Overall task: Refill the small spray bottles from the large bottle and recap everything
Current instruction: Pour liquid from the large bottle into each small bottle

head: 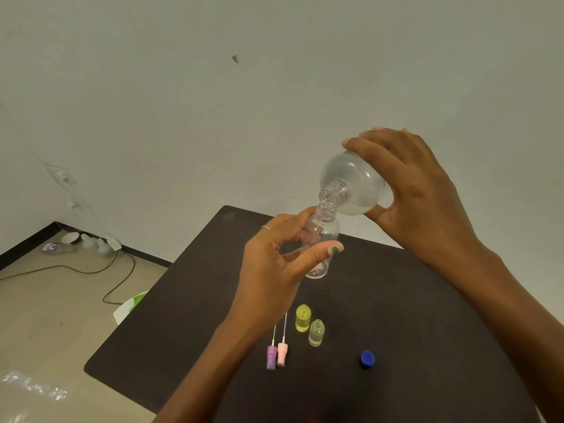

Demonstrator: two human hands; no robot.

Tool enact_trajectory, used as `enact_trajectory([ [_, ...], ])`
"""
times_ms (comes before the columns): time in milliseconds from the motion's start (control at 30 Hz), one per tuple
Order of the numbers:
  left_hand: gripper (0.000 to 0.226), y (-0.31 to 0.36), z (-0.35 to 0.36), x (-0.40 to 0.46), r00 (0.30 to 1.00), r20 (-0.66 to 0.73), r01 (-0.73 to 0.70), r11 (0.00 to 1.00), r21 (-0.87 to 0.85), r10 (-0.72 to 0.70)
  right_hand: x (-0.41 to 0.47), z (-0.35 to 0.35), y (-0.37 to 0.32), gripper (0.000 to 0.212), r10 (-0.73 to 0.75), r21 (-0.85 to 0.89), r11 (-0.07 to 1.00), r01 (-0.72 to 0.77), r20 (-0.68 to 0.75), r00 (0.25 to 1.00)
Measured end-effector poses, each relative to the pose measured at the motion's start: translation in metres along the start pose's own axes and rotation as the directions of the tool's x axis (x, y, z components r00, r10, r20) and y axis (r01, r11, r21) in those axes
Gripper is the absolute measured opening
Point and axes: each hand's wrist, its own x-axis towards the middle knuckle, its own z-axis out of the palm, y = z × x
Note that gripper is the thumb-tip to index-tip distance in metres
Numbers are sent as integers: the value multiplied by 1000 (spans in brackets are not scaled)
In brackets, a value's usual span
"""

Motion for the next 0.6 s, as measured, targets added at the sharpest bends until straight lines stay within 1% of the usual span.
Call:
enact_trajectory([
  [333,43,2,1,0,1000,7,6,1000,-25,-5,0,0,0,71,3,-3,1000,-3,4,1000],
  [467,49,1,1,0,1000,4,1,1000,-17,-1,0,0,1,72,1,-6,1000,0,7,1000],
  [600,44,2,1,0,1000,6,-3,1000,-26,3,1,0,0,73,-5,-6,1000,5,6,1000],
])
